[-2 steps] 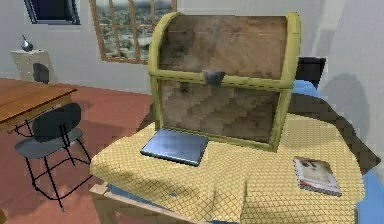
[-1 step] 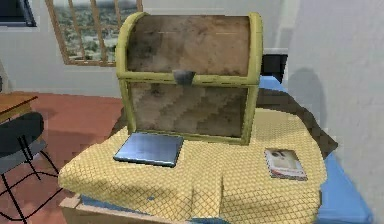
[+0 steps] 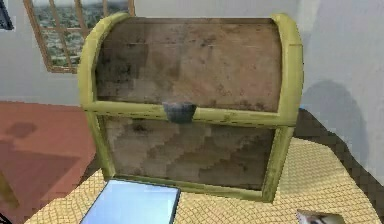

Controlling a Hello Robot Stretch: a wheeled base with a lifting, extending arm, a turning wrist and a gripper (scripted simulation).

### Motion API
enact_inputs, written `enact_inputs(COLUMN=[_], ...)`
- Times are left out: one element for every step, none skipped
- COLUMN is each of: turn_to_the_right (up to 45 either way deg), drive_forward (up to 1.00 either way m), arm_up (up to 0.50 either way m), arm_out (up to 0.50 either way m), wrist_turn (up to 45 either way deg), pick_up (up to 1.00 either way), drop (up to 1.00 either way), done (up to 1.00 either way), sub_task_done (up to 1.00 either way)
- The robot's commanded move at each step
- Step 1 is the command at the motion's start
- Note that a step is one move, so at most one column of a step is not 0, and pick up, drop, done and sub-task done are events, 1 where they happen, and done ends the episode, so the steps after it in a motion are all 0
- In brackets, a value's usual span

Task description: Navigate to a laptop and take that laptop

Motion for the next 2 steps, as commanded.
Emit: enact_inputs(turn_to_the_right=[-45.0,-45.0], drive_forward=[0.0,0.0], arm_up=[0.0,0.0], arm_out=[0.0,0.0], wrist_turn=[0.0,0.0], pick_up=[0.0,0.0], drop=[0.0,0.0], done=[0.0,0.0], sub_task_done=[0.0,0.0])
